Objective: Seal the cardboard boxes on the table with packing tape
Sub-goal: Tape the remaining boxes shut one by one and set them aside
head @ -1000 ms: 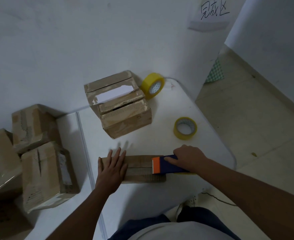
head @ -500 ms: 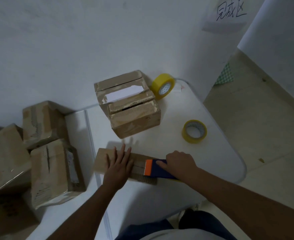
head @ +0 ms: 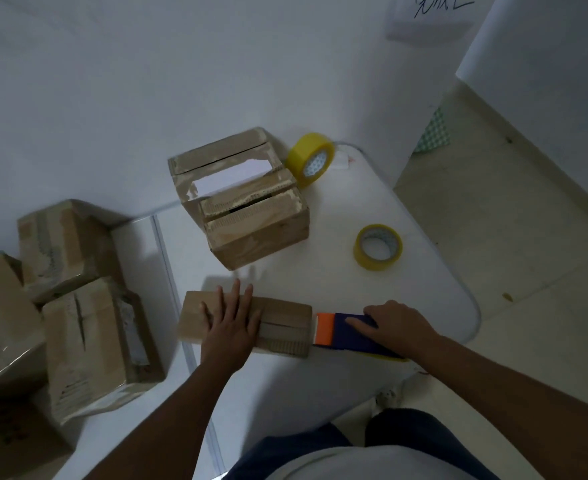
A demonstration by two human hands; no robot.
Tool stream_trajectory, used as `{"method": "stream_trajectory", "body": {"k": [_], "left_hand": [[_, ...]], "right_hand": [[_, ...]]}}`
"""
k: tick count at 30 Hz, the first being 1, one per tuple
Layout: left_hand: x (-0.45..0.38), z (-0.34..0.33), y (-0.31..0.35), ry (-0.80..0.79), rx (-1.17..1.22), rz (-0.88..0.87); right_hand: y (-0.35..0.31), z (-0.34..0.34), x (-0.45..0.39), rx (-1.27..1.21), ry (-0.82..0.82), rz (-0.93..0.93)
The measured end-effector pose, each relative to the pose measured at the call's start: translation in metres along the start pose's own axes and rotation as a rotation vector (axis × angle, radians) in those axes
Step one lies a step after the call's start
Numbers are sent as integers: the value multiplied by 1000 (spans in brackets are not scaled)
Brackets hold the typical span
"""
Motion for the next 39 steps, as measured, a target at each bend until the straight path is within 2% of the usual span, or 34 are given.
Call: {"method": "stream_trajectory", "body": {"k": [5,8,12,18,24,29,39], "left_hand": [[3,9,7,72,14,-1],[12,23,32,156,129,-9],[21,12,79,103,255,-66],[21,-12,88,53,24,-84],[21,-5,90,89,78,-34],[19,-22,78,-39,-52,16],[20,-18,81,19,-4,37]], "right_hand": [[-6,-9,-9,-17,-10,16],[-6,-13,-12,-37,-18,12],[-10,-12,-11,-38,-39,33],[-15,-16,-13,-53,-93,44],[-1,-21,-11,-103,-79,66],[4,-27,-8,-131,-47,82],[29,-30,-9,-127,-46,91]]}}
Point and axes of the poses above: each hand's wrist, its own x-axis away from the middle knuckle, its own z-axis out of the back of the hand, y = z × x, the point moved 6 cm from there along -x, towards the middle knuckle, and after that the axes turned 11 degrees about x, right-handed, at the moved point
